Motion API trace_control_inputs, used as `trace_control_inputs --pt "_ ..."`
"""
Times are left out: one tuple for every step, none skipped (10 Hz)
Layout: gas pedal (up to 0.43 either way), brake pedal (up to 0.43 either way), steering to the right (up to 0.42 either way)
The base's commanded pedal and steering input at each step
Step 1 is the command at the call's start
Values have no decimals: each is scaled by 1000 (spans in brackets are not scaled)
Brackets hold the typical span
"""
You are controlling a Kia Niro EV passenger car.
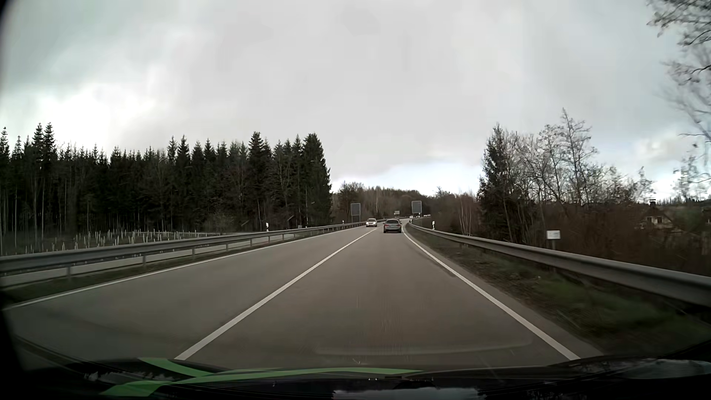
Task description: Follow the waypoints while adhering to traffic rules and regulations
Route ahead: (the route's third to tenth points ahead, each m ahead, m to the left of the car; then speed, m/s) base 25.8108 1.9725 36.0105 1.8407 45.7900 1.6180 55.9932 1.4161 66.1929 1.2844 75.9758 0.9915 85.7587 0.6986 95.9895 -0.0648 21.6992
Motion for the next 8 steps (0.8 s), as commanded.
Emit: trace_control_inputs --pt "118 0 0" --pt "118 0 -1" --pt "118 0 0" --pt "118 0 0" --pt "118 0 -1" --pt "118 0 0" --pt "118 0 0" --pt "118 0 0"
